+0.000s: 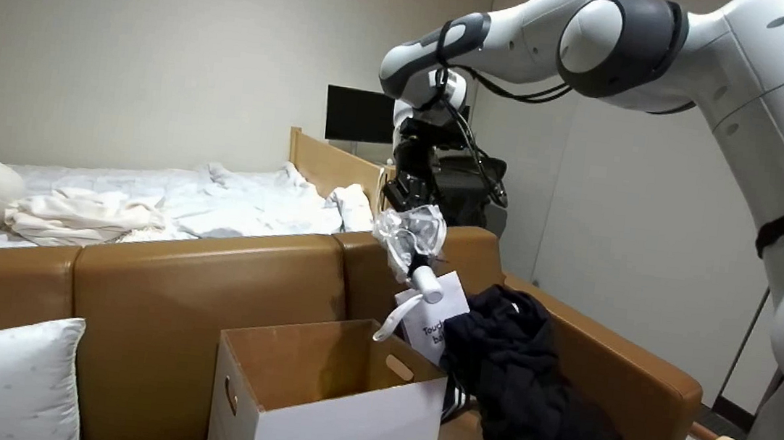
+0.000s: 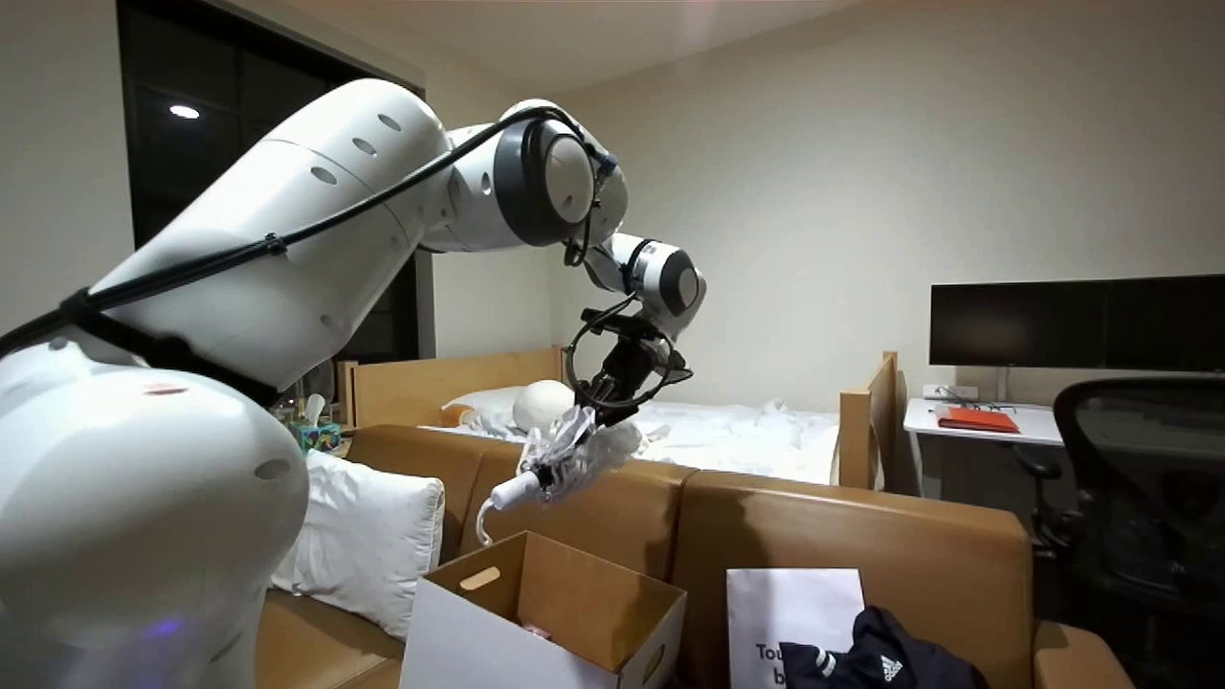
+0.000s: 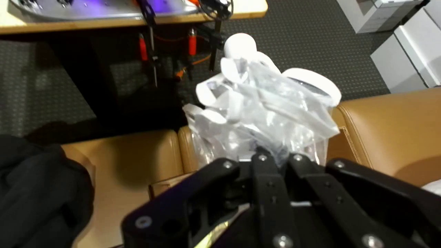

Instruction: Remove the clothes from the box, put them on the couch, and then put the umbrella on the couch in the box

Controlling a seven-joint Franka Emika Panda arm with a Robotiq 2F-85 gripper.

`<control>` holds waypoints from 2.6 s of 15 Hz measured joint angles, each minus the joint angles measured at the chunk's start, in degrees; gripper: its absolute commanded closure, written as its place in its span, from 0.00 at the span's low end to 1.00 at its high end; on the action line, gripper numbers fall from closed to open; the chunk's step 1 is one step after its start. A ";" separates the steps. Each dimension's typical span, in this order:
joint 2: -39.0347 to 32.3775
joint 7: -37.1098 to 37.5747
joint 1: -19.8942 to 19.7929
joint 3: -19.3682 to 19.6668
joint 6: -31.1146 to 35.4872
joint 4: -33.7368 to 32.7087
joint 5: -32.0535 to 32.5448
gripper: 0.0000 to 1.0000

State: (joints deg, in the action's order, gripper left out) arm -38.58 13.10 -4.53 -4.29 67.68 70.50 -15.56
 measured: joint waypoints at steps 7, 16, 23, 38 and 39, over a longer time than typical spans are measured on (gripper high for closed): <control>3.50 -6.54 3.72 0.46 11.26 10.79 -2.68 0.94; 3.44 -11.32 5.74 -0.25 27.97 17.72 -3.59 0.99; 4.45 -16.40 7.72 -1.84 49.07 32.00 -3.34 0.99; -6.66 6.94 5.67 0.10 25.66 9.82 -3.63 0.99; -7.65 9.38 5.44 0.35 21.48 6.09 -4.58 0.99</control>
State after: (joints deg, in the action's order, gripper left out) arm -46.23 22.48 0.92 -3.94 89.16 76.59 -20.14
